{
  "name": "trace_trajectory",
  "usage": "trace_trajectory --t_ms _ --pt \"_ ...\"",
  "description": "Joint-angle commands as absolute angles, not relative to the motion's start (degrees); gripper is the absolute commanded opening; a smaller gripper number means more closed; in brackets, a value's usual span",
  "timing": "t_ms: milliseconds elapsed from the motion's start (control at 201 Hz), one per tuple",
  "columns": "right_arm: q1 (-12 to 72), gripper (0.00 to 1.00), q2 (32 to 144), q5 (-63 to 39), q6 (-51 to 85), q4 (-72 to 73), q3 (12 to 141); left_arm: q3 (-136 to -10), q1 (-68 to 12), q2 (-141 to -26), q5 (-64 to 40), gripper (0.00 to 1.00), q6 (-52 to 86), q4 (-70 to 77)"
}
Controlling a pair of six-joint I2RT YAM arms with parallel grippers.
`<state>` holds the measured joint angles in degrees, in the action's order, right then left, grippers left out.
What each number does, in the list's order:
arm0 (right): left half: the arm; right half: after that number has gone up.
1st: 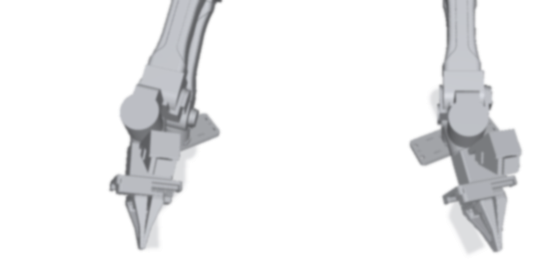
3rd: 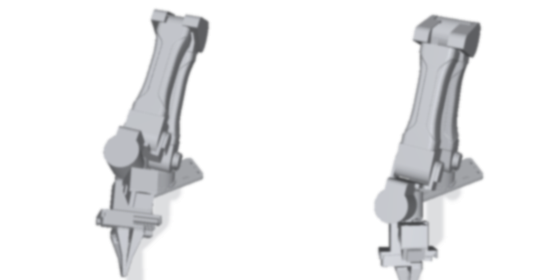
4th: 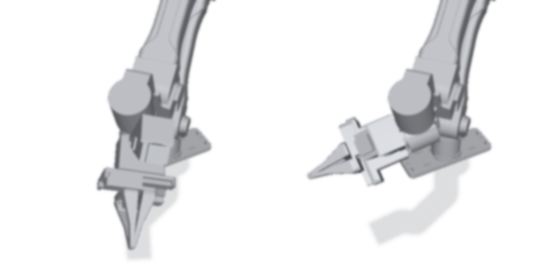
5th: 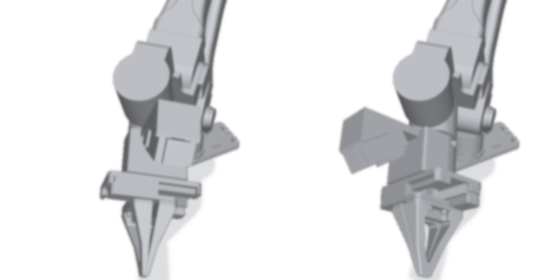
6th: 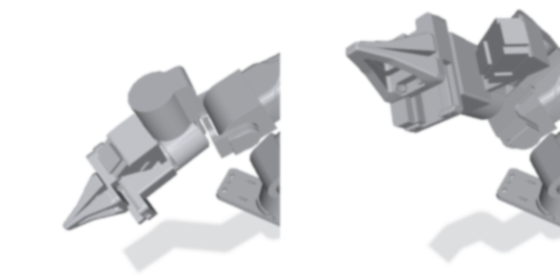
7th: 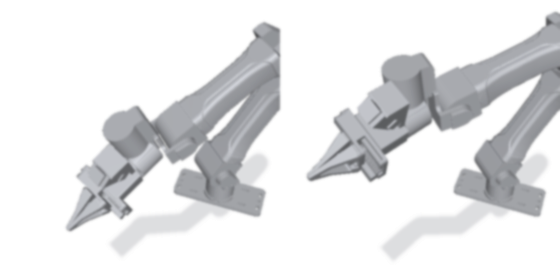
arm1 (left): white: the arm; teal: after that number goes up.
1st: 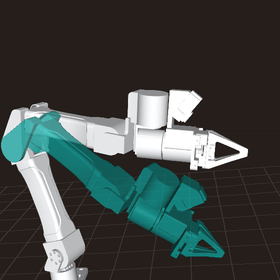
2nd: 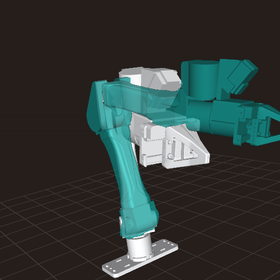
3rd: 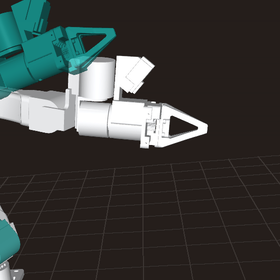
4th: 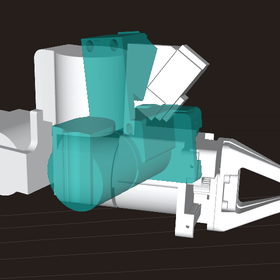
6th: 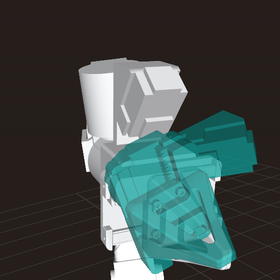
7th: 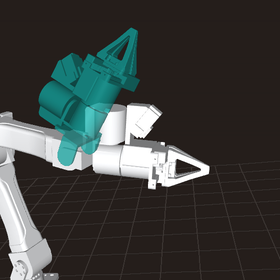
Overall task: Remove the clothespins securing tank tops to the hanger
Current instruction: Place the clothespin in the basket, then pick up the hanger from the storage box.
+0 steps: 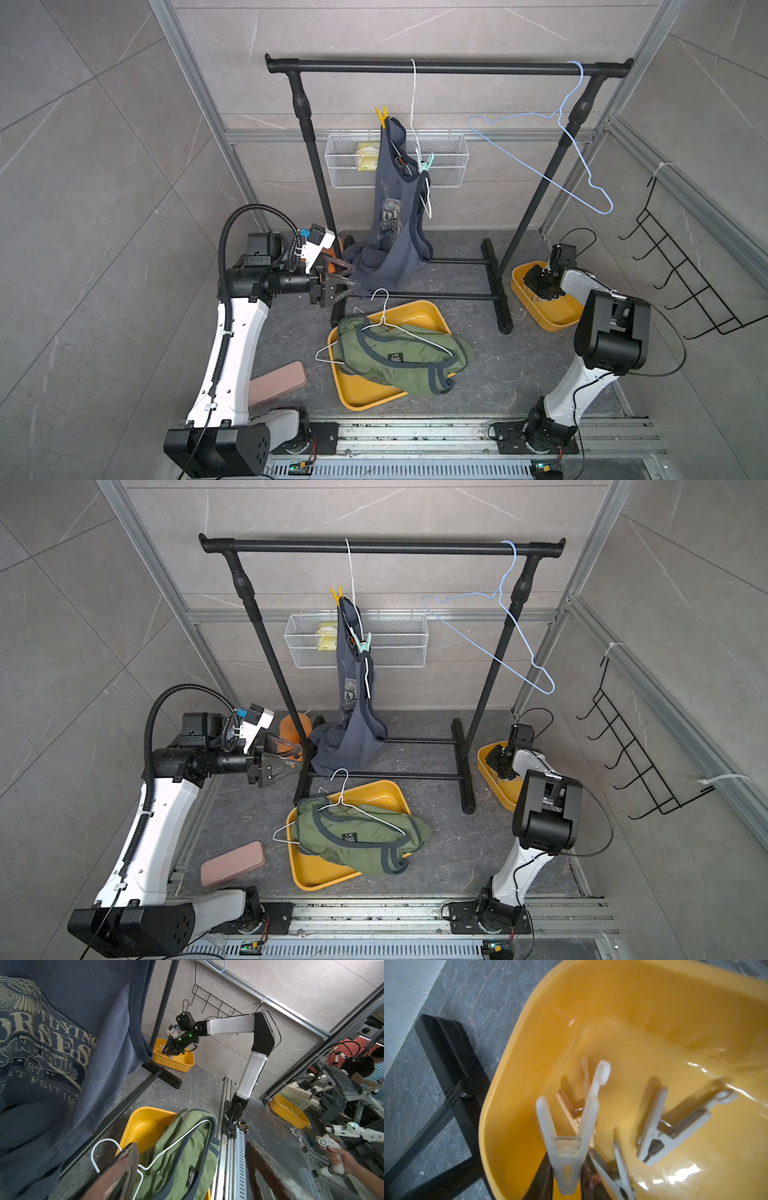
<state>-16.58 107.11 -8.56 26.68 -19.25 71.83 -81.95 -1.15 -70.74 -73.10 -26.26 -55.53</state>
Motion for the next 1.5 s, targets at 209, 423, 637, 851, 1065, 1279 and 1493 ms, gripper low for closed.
trace_trajectory --t_ms 209,423,637,851,1065,1279,1493 --pt "-17.20 0.42 106.24 -9.82 25.79 -20.47 72.71 -86.63 -1.49 -71.10 -74.95 0.84 -29.40 -59.40" --pt "-17.14 0.33 95.87 -11.73 27.95 -18.13 65.52 -89.16 -1.46 -70.13 -70.03 0.84 -32.58 -63.14" --pt "-14.13 0.18 72.22 -21.42 26.57 -19.31 54.09 -88.90 -1.80 -65.90 -64.78 0.85 -36.88 -66.96" --pt "8.21 0.21 57.88 -29.57 23.54 -22.83 50.25 -88.82 -1.92 -62.93 -63.54 0.85 -38.09 -69.92" --pt "32.75 0.27 61.84 -27.52 21.62 -20.28 54.51 -88.52 -2.11 -61.93 -63.72 0.85 -37.23 -70.49" --pt "48.06 0.31 76.54 -18.57 18.91 -16.99 60.49 -87.23 -2.29 -60.83 -63.72 0.85 -37.45 -70.89" --pt "48.56 0.35 86.92 -15.63 19.60 -12.76 64.84 -86.46 -2.37 -60.33 -63.81 0.85 -38.18 -71.93"
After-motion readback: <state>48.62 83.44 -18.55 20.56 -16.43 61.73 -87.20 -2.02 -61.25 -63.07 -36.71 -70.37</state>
